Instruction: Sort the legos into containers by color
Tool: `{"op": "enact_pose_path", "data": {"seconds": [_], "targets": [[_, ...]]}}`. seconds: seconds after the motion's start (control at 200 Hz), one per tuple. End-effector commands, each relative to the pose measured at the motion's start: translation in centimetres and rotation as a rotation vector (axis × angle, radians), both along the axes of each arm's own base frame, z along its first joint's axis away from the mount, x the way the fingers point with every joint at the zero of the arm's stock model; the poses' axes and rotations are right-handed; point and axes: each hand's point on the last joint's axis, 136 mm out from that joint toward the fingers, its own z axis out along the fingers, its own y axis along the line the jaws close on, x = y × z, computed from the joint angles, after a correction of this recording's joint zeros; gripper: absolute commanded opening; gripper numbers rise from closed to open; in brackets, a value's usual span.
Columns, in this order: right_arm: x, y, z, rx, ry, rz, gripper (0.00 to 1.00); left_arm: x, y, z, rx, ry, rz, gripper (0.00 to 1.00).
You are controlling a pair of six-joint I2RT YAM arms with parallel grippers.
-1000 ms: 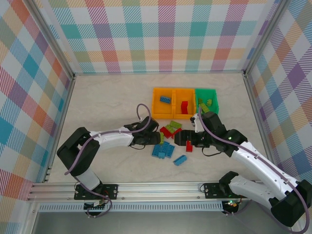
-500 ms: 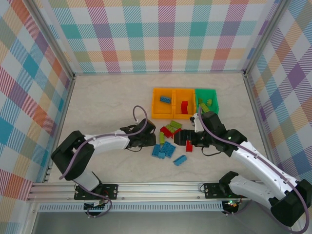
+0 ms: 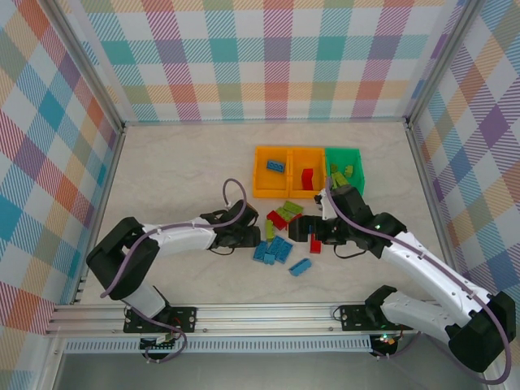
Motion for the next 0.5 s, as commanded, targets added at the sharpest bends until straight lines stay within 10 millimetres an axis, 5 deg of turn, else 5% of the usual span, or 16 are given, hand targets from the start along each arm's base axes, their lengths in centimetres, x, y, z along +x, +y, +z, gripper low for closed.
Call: {"op": "enact_pose_path", "data": {"seconds": [0.0,0.175,0.255,0.495], "targets": [[0.0,0.1,0.8,0.016,-0.014,-0.006,1.00,-0.1,1.2,-0.1,0.070,0.006,0.020,0.51],[-0.2,0.5,1.1,0.025,-0.011,0.022,1.00,-0.2,2.2,0.2,0.107,-0.009,0.027,0.32],[-0.5,0.8,1.1,0.026,0.003,0.052,1.00,-0.3,0.9,1.6,0.031,-0.018,-0.012,0.24],[0.2,-0.4,3.0,0.015,-0.093,-0.009,1.00,2.0,-6.2,12.9,-0.226,-0.262,-0.185,0.19]]}}
